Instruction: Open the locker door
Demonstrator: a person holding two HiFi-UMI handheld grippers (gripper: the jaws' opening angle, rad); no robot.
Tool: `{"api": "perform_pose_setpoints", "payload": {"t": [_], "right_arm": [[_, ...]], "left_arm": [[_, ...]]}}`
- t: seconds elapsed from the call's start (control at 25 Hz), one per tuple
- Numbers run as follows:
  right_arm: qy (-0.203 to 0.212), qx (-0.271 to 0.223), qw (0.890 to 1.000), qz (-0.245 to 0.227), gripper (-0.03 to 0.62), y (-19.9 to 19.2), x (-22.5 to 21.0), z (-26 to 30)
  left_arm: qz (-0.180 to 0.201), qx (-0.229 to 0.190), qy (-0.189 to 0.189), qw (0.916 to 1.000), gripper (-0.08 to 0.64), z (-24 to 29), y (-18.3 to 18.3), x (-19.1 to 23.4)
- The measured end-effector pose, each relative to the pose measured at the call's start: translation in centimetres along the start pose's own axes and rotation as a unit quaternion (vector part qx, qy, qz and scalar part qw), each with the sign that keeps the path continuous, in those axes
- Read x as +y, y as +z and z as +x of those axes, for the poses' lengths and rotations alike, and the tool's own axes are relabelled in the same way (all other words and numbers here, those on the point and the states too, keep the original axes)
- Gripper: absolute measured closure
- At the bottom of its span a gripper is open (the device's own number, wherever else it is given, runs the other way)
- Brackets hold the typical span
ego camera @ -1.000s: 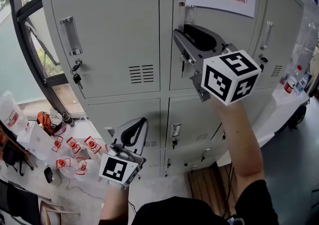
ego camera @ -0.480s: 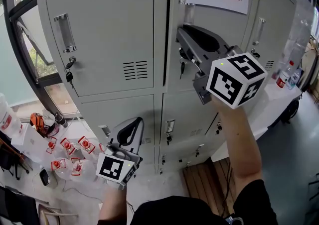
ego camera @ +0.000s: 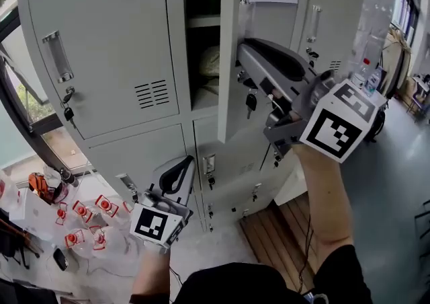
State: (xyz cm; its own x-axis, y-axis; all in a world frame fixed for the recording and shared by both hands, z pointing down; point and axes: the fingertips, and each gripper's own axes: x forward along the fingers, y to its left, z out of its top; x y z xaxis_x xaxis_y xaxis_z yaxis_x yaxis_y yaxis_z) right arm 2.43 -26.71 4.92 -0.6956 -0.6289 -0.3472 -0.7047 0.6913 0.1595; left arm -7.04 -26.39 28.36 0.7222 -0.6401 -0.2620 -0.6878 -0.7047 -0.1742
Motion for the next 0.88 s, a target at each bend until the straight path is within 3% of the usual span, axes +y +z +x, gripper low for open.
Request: {"api": "perform_pose_setpoints", "payload": {"t": [0.2, 0.48, 0.68, 0.88], "right_arm": [[0.001, -0.022, 1.000, 0.022, 0.534, 1.5, 0.0, -4.3], [-0.034, -0.013, 0.999, -0.028, 0.545, 2.6, -0.9, -9.7], [-0.092, -0.012, 0.995, -0.041, 0.544, 3.3, -2.5, -13.9], [-0.145, -0.016, 0.989, -0.039, 0.545, 3.4, -3.5, -18.7]], "left_arm": [[-0.004, -0.018, -0.052, 0.9985, 0.537, 2.0, 0.7, -2.7], [-0.011, -0.020, -0.123, 0.9922, 0.537, 5.0, 0.4, -6.7], [-0.017, -0.031, -0.166, 0.9856, 0.537, 6.9, 0.8, -9.9], [-0.018, -0.070, -0.198, 0.9775, 0.537, 8.7, 2.5, -12.5]]}}
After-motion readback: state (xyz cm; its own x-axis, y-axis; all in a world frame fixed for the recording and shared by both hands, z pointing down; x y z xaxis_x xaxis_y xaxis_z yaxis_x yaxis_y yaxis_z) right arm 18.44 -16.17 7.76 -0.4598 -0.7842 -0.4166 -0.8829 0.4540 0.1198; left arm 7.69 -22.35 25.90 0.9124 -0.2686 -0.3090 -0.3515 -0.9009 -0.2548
